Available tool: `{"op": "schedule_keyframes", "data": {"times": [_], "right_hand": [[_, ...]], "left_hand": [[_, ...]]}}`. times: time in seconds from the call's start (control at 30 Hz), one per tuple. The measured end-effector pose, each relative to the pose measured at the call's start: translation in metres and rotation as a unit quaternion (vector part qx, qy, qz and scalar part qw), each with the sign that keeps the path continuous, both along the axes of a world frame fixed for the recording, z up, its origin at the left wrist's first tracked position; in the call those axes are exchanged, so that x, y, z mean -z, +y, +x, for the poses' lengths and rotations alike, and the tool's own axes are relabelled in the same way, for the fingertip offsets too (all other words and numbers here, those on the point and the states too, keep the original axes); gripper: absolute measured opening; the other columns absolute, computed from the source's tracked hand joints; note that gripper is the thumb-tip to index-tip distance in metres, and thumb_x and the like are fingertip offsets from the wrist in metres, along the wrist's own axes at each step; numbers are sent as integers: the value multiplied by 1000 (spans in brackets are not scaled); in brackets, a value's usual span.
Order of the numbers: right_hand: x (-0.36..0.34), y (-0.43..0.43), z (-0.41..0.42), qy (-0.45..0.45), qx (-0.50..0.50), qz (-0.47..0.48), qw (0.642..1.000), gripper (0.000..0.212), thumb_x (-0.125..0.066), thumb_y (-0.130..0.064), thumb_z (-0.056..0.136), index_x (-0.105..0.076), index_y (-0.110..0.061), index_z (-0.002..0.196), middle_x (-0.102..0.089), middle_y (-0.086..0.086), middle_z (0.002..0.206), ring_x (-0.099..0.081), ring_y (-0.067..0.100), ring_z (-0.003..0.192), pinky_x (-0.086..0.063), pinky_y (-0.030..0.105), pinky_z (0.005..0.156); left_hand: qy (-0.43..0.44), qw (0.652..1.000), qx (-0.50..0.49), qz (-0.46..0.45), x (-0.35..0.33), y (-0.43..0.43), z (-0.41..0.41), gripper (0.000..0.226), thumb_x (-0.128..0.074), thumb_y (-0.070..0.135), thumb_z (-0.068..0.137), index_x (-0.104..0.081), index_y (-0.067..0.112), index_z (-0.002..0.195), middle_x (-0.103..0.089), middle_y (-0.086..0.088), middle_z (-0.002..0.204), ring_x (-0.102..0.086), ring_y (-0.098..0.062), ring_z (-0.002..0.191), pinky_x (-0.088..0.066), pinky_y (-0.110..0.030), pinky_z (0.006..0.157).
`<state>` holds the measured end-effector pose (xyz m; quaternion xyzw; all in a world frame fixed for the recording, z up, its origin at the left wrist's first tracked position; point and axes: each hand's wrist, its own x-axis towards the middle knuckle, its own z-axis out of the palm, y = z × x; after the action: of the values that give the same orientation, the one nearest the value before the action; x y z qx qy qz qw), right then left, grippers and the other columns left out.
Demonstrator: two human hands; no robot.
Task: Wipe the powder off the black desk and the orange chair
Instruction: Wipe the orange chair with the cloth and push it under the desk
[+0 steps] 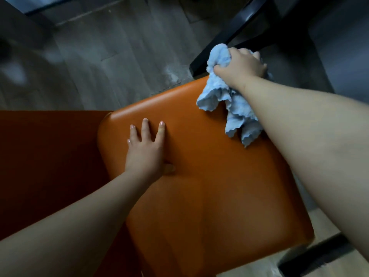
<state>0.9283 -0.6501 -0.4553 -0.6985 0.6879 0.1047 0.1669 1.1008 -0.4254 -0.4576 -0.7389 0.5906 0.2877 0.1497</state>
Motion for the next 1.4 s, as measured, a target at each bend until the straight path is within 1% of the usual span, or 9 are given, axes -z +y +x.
{"op": "schedule_keyframes", "data": {"times": [0.13,0.2,0.33,0.43,0.57,0.9,1.2,1.3,1.4], "right_hand": [[-6,-4,-11,-43,116,28,992,60,-48,-53,79,-43,-26,133,-41,5,139,-31,30,130,-31,49,99],[-7,4,-1,7,112,18,994,57,-47,-52,81,-44,-27,132,-43,5,139,-29,31,131,-26,53,101],[-7,43,73,76,-101,20,992,49,-44,-55,80,-53,-31,122,-55,2,127,-35,28,129,-19,55,103],[-2,98,151,9,-273,42,961,48,-44,-59,81,-55,-31,119,-60,-3,122,-42,23,126,-19,53,102],[4,120,202,-52,-342,92,934,50,-43,-57,82,-48,-33,126,-57,-2,128,-40,25,127,-22,51,98],[-6,-2,28,156,-15,53,986,54,-39,-56,75,-54,-29,120,-57,9,125,-32,30,130,-21,53,100],[6,110,172,-16,-282,27,959,53,-38,-58,82,-50,-28,124,-60,-1,123,-38,25,126,-20,51,96],[7,82,136,-22,-243,9,970,56,-40,-60,78,-49,-29,124,-59,2,123,-40,26,125,-23,51,96],[8,37,57,20,-100,-23,995,57,-39,-60,76,-47,-30,124,-54,3,127,-36,28,127,-24,54,96]], "left_hand": [[1,1000,-6,8,-1,-2,-2,122,-74,55,68,15,31,147,18,-10,156,11,-44,141,-17,-53,113],[11,1000,-16,5,-2,-2,-4,122,-76,53,68,14,31,148,18,-10,156,12,-44,141,-16,-52,114],[65,996,-42,-42,-5,7,1,116,-76,46,70,5,25,150,12,-8,158,12,-36,144,-10,-46,116],[139,977,-121,-110,-8,30,16,107,-81,32,70,-12,9,150,-9,-14,158,-5,-27,146,-9,-40,119],[121,962,-215,-119,-7,58,38,105,-81,28,69,-17,5,149,-19,-15,155,-16,-24,144,-17,-35,118],[10,977,-190,-94,5,43,11,110,-69,63,69,-7,24,150,1,-9,158,6,-29,146,-7,-41,116],[16,982,-175,-73,-1,38,11,97,-70,51,76,-19,13,149,4,-19,157,8,-32,145,-3,-38,117],[9,984,-167,-61,-3,36,7,103,-67,56,76,-9,17,151,4,-15,158,8,-29,145,-3,-39,117],[6,992,-105,-68,-4,32,-12,100,-59,62,79,-4,20,151,3,-5,159,8,-23,146,0,-43,117]]}}
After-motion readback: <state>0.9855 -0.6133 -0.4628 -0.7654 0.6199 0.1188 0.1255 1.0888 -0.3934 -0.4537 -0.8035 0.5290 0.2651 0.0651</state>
